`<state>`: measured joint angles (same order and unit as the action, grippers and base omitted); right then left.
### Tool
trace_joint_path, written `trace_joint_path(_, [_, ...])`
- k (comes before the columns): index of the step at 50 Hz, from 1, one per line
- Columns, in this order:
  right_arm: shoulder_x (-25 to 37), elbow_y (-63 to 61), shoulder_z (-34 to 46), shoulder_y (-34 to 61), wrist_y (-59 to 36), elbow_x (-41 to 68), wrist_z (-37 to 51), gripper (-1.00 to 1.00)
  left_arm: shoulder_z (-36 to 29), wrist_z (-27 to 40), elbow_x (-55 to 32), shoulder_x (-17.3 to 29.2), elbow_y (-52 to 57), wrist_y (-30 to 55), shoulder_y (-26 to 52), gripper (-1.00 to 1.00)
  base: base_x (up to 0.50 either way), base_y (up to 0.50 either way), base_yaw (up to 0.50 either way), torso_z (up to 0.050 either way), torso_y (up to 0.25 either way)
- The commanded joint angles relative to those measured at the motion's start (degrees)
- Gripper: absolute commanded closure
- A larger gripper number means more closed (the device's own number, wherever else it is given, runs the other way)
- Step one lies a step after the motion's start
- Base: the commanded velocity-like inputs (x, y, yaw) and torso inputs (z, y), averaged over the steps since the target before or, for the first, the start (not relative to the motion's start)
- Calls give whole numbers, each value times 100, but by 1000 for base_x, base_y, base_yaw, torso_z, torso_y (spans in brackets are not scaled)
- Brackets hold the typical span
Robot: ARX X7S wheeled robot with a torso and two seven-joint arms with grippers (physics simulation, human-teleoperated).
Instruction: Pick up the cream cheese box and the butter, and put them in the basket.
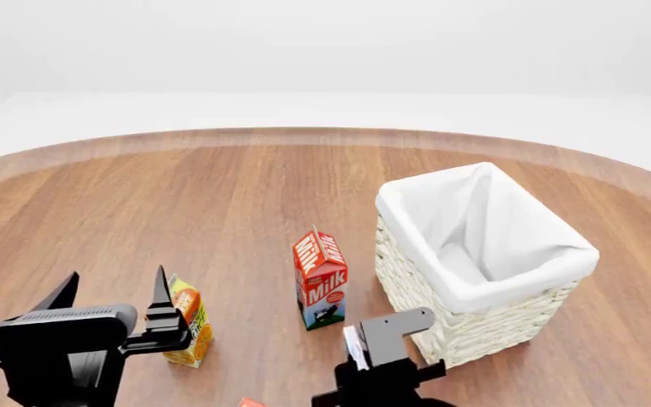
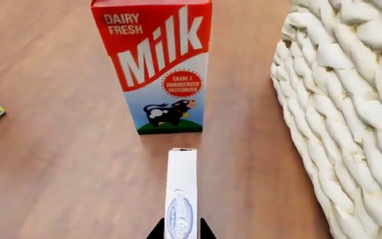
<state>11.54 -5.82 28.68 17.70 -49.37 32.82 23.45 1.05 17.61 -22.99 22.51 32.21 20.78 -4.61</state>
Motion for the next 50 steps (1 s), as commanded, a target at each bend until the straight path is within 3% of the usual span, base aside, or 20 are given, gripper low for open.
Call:
trace_joint_path(1, [201, -1330, -267, -89, -524, 336, 421, 100, -14, 22, -14, 17, 10, 13, 7, -100, 0, 0, 0, 0, 0])
trace_joint_path(23, [202, -3483, -1261, 128, -1956, 1648, 1483, 100, -46, 60, -4, 32, -11, -20, 6, -100, 0, 0, 0, 0, 0])
trace_joint_path(50, [-66, -3654, -2948, 1678, -3608, 3934, 2989, 100, -90, 78, -28, 67, -22, -27, 23, -100, 0, 0, 0, 0, 0])
